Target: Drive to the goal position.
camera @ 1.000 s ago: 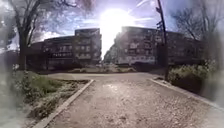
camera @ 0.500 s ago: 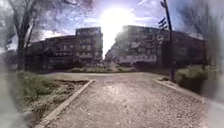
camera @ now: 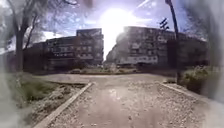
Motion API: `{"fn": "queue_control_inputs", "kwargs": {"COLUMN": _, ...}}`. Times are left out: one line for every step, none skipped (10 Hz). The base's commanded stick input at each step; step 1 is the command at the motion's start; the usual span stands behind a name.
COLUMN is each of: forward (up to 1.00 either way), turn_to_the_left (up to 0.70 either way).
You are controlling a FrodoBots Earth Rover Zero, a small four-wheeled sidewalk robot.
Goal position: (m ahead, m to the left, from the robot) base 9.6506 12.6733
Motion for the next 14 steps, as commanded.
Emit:
{"fn": "queue_control_inputs", "kwargs": {"forward": 0.70, "turn_to_the_left": 0.00}}
{"fn": "queue_control_inputs", "kwargs": {"forward": 0.70, "turn_to_the_left": 0.00}}
{"fn": "queue_control_inputs", "kwargs": {"forward": 0.70, "turn_to_the_left": 0.00}}
{"fn": "queue_control_inputs", "kwargs": {"forward": 0.70, "turn_to_the_left": 0.00}}
{"fn": "queue_control_inputs", "kwargs": {"forward": 0.70, "turn_to_the_left": 0.00}}
{"fn": "queue_control_inputs", "kwargs": {"forward": 0.70, "turn_to_the_left": 0.00}}
{"fn": "queue_control_inputs", "kwargs": {"forward": 0.70, "turn_to_the_left": 0.00}}
{"fn": "queue_control_inputs", "kwargs": {"forward": 0.70, "turn_to_the_left": 0.00}}
{"fn": "queue_control_inputs", "kwargs": {"forward": 0.70, "turn_to_the_left": 0.00}}
{"fn": "queue_control_inputs", "kwargs": {"forward": 0.70, "turn_to_the_left": 0.00}}
{"fn": "queue_control_inputs", "kwargs": {"forward": 0.70, "turn_to_the_left": 0.00}}
{"fn": "queue_control_inputs", "kwargs": {"forward": 0.70, "turn_to_the_left": 0.00}}
{"fn": "queue_control_inputs", "kwargs": {"forward": 0.70, "turn_to_the_left": 0.00}}
{"fn": "queue_control_inputs", "kwargs": {"forward": 0.15, "turn_to_the_left": 0.00}}
